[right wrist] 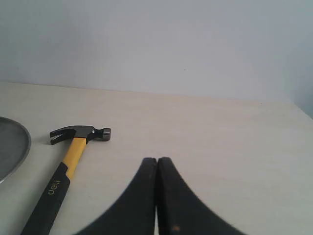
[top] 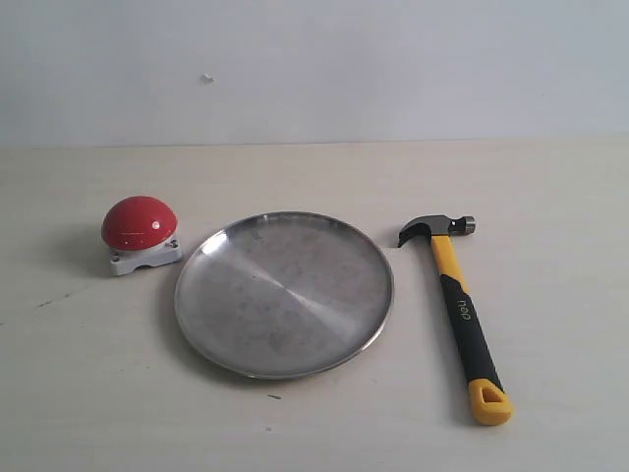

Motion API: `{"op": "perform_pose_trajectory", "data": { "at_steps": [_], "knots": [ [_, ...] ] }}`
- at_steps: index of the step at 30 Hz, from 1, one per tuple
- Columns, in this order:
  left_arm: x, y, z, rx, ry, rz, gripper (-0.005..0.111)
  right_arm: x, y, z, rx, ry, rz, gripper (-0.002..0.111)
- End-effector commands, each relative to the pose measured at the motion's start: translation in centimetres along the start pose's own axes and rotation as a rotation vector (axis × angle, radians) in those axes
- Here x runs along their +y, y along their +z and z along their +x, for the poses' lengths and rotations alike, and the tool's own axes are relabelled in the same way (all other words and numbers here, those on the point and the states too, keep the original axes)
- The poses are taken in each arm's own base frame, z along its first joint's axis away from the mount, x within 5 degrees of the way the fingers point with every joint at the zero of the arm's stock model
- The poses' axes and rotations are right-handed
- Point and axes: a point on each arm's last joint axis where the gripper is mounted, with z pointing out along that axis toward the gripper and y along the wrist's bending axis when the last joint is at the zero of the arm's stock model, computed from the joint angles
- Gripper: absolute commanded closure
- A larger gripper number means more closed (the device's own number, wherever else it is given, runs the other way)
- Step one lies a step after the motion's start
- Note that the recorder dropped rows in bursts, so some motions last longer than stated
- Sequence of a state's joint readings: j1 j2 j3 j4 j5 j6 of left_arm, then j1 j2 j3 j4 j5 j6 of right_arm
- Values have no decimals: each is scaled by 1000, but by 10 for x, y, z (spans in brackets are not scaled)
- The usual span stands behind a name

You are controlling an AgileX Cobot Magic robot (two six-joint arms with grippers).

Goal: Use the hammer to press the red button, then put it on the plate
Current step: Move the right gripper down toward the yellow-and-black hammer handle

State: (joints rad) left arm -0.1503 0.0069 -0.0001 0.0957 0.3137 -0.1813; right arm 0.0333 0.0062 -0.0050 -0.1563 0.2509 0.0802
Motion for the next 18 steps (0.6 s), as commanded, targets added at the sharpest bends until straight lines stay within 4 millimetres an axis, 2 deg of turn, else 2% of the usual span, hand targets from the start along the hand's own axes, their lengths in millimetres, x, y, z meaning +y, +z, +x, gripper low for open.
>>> {"op": "perform_pose_trajectory", "data": {
  "at_steps": [1, 4, 6, 8, 11, 15, 18],
  "knots": [
    [0, 0, -1, -11, -7, 0, 107, 0, 0, 0, -15, -7, -1, 108],
    [0, 0, -1, -11, -7, 0, 107, 0, 0, 0, -17, -29, 1, 108],
    [0, 0, -1, -11, -7, 0, 107, -1, 0, -4, -55, -160, 17, 108],
    [0, 0, -1, -11, -7, 0, 107, 0, -1, -11, -134, -213, 18, 108],
    [0, 0, -1, -11, -7, 0, 107, 3, -4, -25, -301, -159, -7, 108],
    [0, 0, -1, -11, -7, 0, 107, 5, -13, -44, -530, -1, -56, 108],
    [0, 0, -1, -11, -7, 0, 107, 7, -26, -62, -769, 6, -86, 108]
  ]
}}
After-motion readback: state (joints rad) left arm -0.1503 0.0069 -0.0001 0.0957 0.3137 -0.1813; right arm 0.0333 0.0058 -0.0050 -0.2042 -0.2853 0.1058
